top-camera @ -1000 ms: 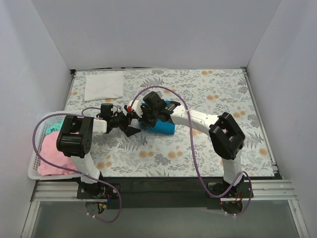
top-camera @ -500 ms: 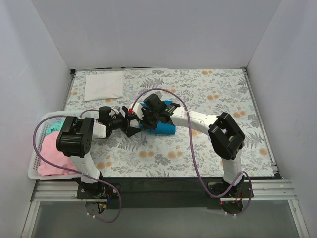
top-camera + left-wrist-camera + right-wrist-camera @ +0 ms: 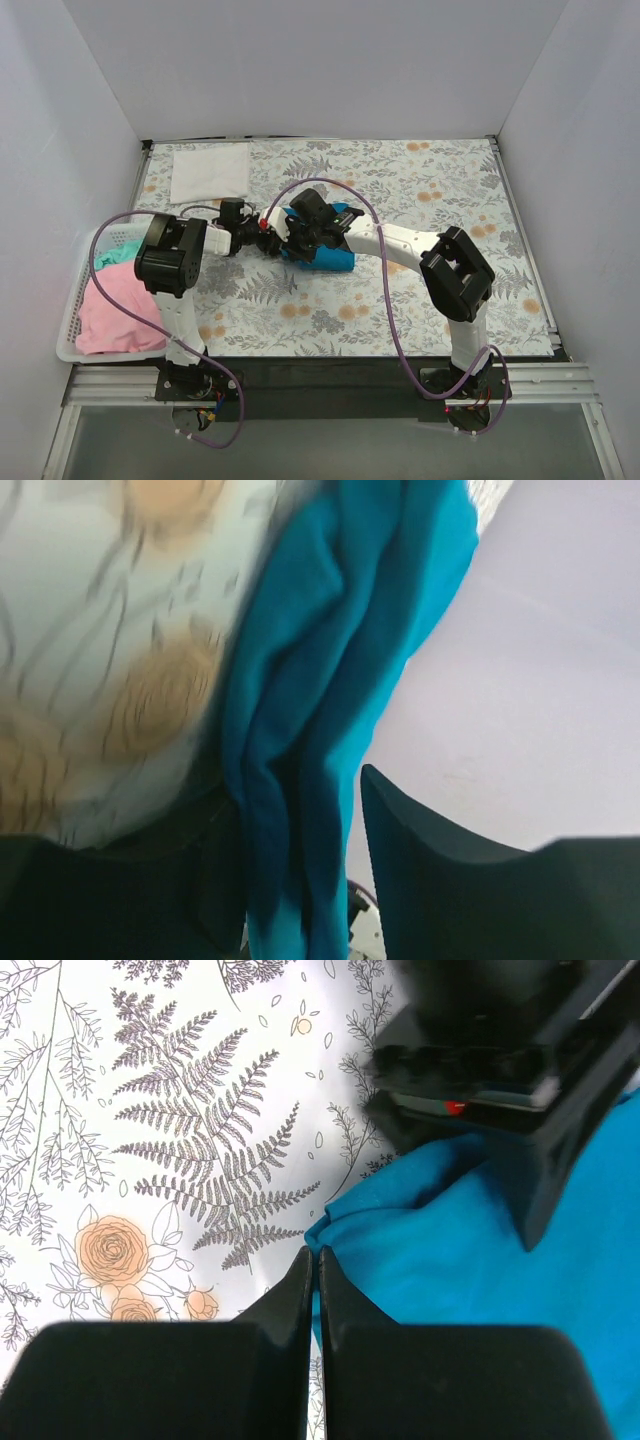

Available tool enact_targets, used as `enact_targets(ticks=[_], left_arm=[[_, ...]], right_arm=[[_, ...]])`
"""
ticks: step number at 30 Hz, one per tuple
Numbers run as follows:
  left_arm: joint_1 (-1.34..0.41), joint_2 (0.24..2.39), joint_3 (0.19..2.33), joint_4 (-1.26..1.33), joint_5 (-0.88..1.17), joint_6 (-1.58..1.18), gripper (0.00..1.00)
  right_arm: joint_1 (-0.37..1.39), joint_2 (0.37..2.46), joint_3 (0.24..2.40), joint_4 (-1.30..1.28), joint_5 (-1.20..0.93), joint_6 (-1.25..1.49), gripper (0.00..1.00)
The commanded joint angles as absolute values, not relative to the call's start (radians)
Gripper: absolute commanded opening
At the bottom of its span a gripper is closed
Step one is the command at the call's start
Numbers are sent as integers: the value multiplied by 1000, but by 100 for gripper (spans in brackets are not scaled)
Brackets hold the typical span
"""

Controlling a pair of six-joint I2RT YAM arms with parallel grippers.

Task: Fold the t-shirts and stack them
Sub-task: Neatly place the folded tshirt to the corner

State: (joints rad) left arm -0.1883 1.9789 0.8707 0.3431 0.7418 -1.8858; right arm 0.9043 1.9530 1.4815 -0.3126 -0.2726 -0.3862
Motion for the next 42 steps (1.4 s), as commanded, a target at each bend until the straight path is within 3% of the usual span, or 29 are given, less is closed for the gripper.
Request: enact_targets(ticks=[1, 5, 6, 7, 8, 9, 10, 12, 13, 16, 20, 28, 42], left_arm=[[-192, 2012, 960, 236, 677, -1810, 41], [-212, 2062, 1077, 128, 667, -1714, 29], [-216, 2069, 1100, 62, 654, -1683, 15], [-221, 2074, 1162, 13, 641, -1643, 10], [-222, 2080, 1198, -112, 628, -1531, 1], [-224, 2083, 1241, -180, 605, -1475, 0], [-222, 2089, 1309, -239, 551, -1413, 0], [-224, 2094, 1385, -377, 496, -1238, 0], [-222, 2105, 1422, -423, 433, -1188, 0], [-221, 2163, 1619, -602, 323, -1007, 0], [-204, 2224, 1850, -725, 235, -816, 0], [-175, 2313, 2198, -756, 160, -585, 0], [-156, 2198, 2166, -578, 83, -463, 0]], right_arm=[[910, 1936, 1514, -295, -310, -365, 1], [910, 1953, 1531, -295, -293, -357, 1], [910, 1957, 1537, -296, -287, -350, 1], [910, 1965, 1543, -305, -279, -342, 4], [905, 1964, 1551, -314, -281, -338, 11], [897, 1959, 1546, -321, -281, -334, 19], [891, 1938, 1536, -324, -281, -334, 39], [862, 1911, 1493, -324, -278, -331, 52], [850, 1887, 1477, -327, -278, -328, 65], [792, 1838, 1434, -342, -281, -313, 83], [727, 1784, 1390, -359, -272, -316, 92], [657, 1729, 1295, -362, -252, -325, 98], [649, 1717, 1275, -362, -236, -327, 98]])
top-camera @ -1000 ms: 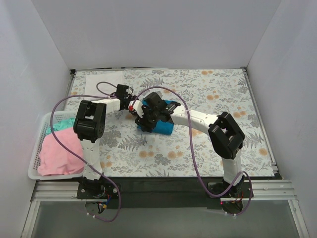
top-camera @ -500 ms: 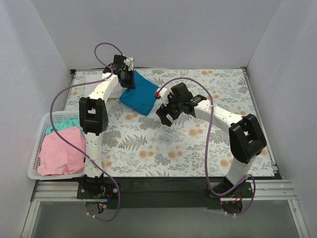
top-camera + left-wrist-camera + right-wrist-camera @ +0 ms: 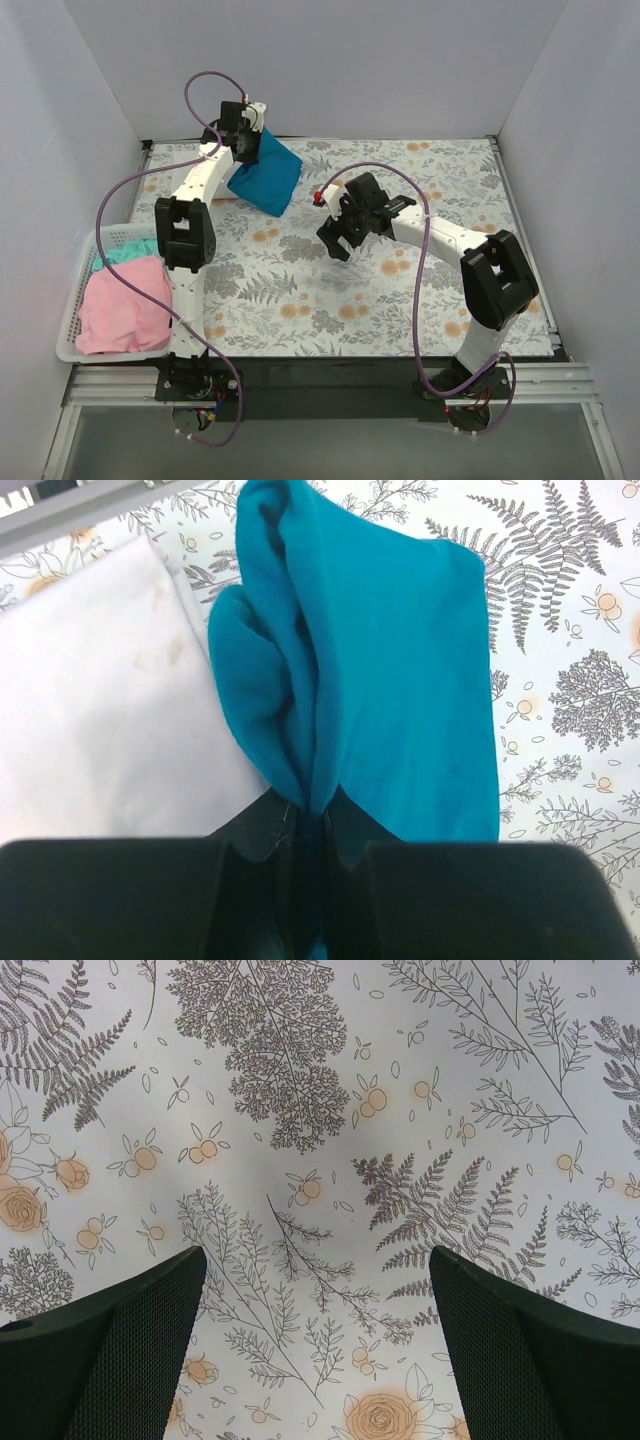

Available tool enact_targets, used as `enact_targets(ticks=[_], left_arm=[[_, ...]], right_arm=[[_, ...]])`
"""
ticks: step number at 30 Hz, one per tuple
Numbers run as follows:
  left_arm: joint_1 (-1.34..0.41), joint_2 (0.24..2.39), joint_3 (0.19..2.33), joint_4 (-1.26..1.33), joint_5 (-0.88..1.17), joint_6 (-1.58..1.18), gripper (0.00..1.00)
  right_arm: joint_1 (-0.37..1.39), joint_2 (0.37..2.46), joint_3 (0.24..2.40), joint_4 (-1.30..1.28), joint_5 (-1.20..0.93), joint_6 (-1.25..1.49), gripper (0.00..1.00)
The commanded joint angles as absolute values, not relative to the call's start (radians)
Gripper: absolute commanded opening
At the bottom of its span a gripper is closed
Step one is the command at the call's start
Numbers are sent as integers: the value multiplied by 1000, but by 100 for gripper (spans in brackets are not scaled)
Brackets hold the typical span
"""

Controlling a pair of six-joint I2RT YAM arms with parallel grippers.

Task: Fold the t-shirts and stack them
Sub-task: Neatly place the folded tshirt to the corner

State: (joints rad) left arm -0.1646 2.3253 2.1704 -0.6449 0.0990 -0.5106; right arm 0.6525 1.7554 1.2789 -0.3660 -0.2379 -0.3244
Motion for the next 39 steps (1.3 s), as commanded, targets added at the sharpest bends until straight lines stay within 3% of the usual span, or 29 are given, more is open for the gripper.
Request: enact_targets(ticks=[1, 39], left_arm=[[-155, 2188, 2160, -574, 84, -457, 0], [-133, 2023, 2088, -543, 110, -434, 0]], right_arm=[[649, 1715, 1273, -364, -236, -327, 98], [649, 1744, 1292, -365, -233, -328, 98]])
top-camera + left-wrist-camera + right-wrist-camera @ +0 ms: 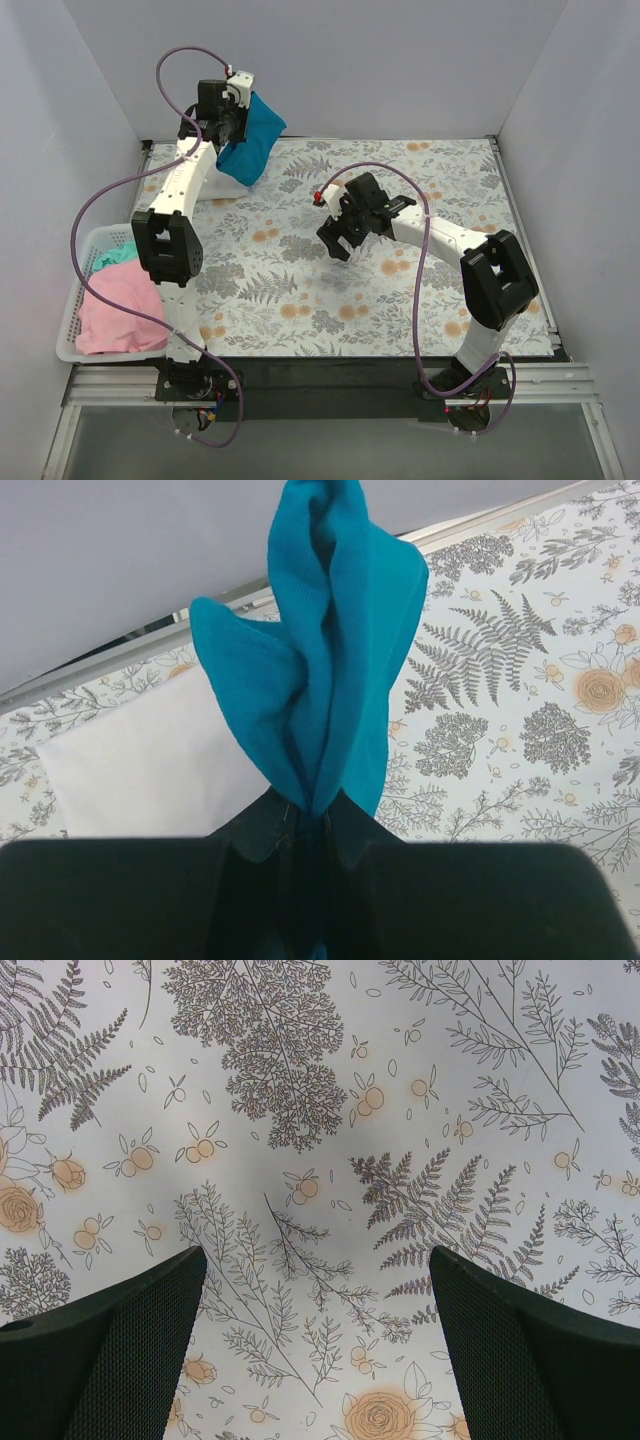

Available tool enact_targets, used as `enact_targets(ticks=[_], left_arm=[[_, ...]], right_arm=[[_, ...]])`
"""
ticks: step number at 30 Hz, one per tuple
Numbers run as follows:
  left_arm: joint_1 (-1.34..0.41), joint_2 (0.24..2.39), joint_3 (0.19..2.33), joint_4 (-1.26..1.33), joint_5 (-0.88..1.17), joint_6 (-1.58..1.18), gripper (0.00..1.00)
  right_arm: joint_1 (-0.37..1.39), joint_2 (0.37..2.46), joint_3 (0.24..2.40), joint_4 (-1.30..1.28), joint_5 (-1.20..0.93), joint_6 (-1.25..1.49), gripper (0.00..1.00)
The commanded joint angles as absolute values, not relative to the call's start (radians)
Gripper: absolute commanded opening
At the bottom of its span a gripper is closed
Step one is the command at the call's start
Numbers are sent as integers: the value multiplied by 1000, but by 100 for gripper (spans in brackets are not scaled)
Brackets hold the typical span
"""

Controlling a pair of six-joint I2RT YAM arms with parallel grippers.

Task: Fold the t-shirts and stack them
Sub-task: Neatly place the folded tshirt to the corner

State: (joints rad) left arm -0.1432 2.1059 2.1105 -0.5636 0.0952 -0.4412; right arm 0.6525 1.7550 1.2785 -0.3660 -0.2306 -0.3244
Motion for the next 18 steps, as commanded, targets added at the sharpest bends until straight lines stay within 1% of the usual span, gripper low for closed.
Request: enact_targets(ticks=[1, 18], left_arm=[[-127, 2023, 2083, -542, 117, -437, 0], [-17, 2137, 2075, -531, 193, -499, 0]], right_arm=[[650, 1747, 1293, -367, -235, -330, 98], [649, 1782, 1302, -374, -227, -334, 98]])
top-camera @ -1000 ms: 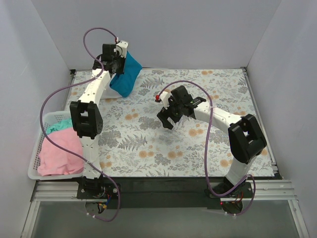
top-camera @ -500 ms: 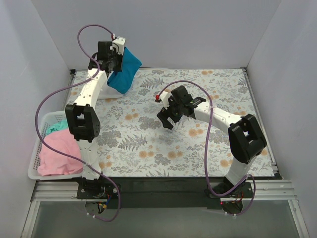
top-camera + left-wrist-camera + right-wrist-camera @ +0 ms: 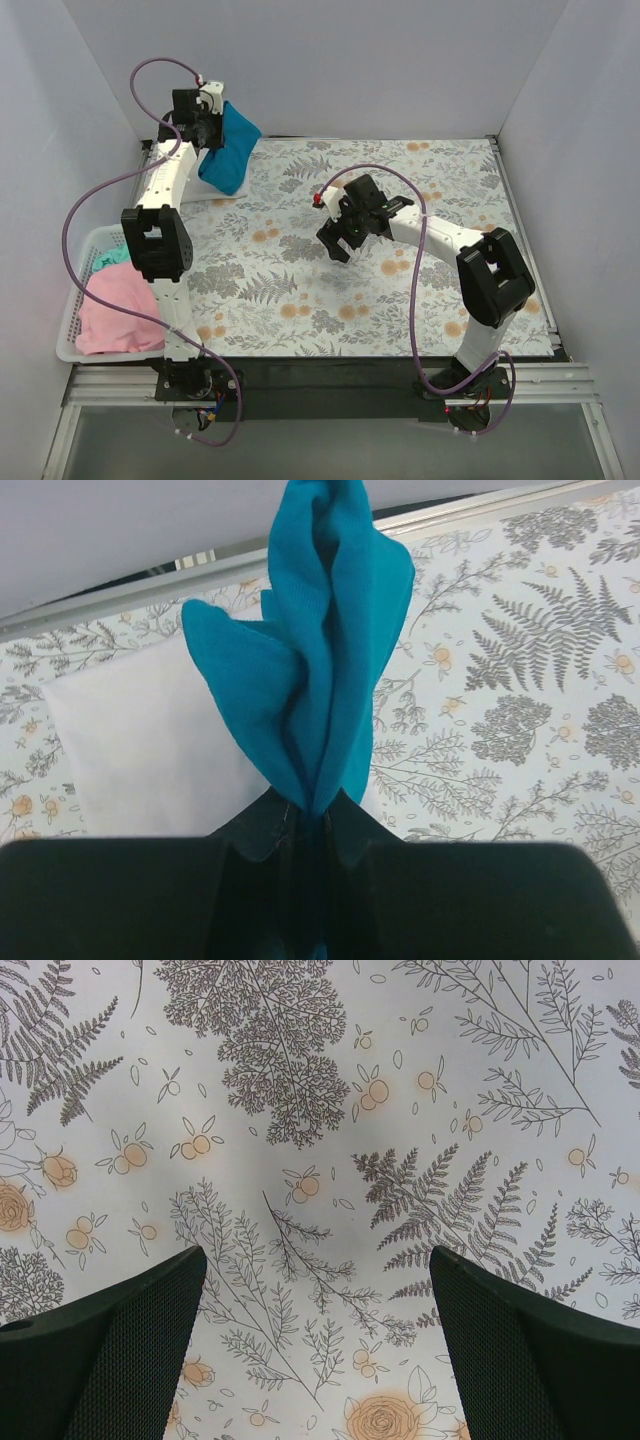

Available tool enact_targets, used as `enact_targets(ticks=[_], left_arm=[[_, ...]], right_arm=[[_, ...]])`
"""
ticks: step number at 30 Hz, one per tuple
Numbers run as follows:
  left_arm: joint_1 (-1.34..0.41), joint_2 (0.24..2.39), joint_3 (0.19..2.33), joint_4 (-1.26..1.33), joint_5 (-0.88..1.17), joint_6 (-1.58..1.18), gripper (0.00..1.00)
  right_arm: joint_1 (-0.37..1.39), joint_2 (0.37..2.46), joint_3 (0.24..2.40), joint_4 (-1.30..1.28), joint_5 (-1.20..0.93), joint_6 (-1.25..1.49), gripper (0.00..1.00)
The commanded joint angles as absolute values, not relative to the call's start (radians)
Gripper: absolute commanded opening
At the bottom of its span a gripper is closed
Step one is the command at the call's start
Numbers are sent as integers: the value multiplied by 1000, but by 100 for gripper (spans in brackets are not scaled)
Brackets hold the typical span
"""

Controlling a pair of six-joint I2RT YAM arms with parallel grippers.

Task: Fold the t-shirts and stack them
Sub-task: Neatly place the folded tshirt to the corner

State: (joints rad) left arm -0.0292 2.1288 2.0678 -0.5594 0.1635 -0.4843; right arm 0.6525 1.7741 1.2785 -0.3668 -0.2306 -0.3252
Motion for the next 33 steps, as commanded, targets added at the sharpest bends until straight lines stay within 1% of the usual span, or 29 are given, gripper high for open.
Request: enact_targets(ticks=[1, 9, 17, 22, 28, 33], left_arm=[[-14, 2141, 2074, -529, 192, -497, 0], [-14, 2138, 2128, -534, 236, -538, 0], [-80, 2091, 2174, -572, 255, -589, 0], [-92, 2118, 2223, -601, 250, -609, 0], [-92, 2137, 2184, -594, 256, -626, 0], [-87, 2135, 2099, -549, 258, -635, 0]], right_arm=[[649, 1784, 1305, -374, -229, -333, 98], [650, 1789, 1315, -380, -227, -336, 98], [649, 1779, 1301, -382, -225, -336, 98], [650, 1775, 1301, -382, -225, -334, 98], [649, 1773, 1295, -382, -218, -334, 98], [649, 1781, 1301, -385, -213, -336, 98]])
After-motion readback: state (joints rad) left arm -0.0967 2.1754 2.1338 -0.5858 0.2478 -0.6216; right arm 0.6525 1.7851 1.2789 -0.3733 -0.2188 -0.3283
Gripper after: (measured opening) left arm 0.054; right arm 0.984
